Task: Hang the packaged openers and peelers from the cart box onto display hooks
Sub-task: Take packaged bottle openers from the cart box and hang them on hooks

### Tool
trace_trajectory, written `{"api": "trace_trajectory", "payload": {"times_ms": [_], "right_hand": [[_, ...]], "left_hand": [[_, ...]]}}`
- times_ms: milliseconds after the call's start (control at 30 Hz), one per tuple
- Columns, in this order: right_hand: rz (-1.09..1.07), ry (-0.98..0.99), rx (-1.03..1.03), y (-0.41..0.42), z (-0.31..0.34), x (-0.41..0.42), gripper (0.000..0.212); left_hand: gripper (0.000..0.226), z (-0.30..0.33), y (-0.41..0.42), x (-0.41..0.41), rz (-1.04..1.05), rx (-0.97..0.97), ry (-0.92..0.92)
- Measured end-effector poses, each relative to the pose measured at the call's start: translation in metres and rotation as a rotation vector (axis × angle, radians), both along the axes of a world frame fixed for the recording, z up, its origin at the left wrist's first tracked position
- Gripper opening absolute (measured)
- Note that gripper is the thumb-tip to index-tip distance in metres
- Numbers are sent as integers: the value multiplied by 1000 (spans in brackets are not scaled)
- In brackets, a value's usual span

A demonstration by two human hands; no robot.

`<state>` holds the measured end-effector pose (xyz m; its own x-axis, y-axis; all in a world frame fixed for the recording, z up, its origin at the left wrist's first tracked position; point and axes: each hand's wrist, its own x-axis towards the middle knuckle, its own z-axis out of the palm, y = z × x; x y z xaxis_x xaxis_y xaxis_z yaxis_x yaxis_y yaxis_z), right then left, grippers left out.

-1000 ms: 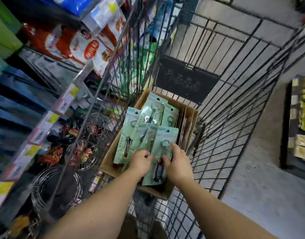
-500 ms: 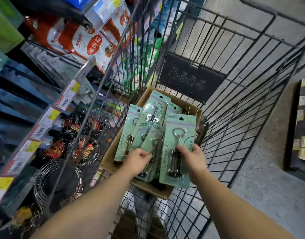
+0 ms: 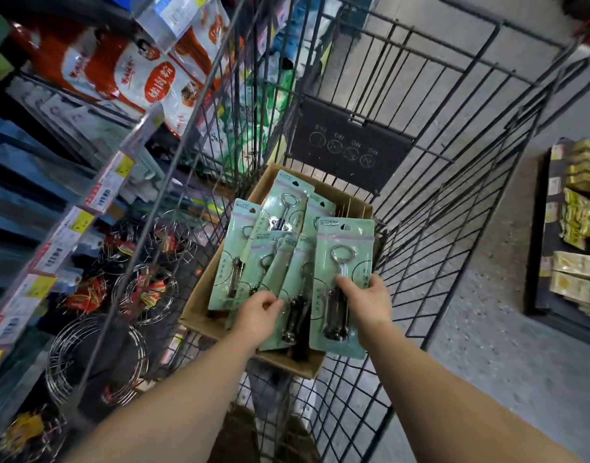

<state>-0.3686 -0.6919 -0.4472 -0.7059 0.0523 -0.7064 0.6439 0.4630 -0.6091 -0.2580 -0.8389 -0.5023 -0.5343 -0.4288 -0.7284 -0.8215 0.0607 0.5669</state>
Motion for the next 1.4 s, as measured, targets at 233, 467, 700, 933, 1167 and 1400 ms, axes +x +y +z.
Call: {"api": "trace_trajectory", "payload": {"times_ms": [233, 467, 700, 933, 1167, 1400], "right_hand": [[5, -22, -53, -19, 46, 22, 83], [34, 2, -320, -41, 134, 34, 69], [170, 339, -380, -50, 227, 52, 41], [382, 374, -528, -47, 280, 154, 84], [712, 481, -648, -77, 331, 306, 39], [967, 492, -844, -108, 377, 537, 75]], "left_hand": [[20, 52, -50, 15, 135, 29, 136], [33, 135, -70, 4, 317, 35, 333], [42, 257, -71, 33, 455, -77, 583], [56, 341, -25, 172, 641, -76, 725], [32, 390, -7, 357, 953, -243, 815], [78, 435, 20, 604, 1197, -363, 928]]}}
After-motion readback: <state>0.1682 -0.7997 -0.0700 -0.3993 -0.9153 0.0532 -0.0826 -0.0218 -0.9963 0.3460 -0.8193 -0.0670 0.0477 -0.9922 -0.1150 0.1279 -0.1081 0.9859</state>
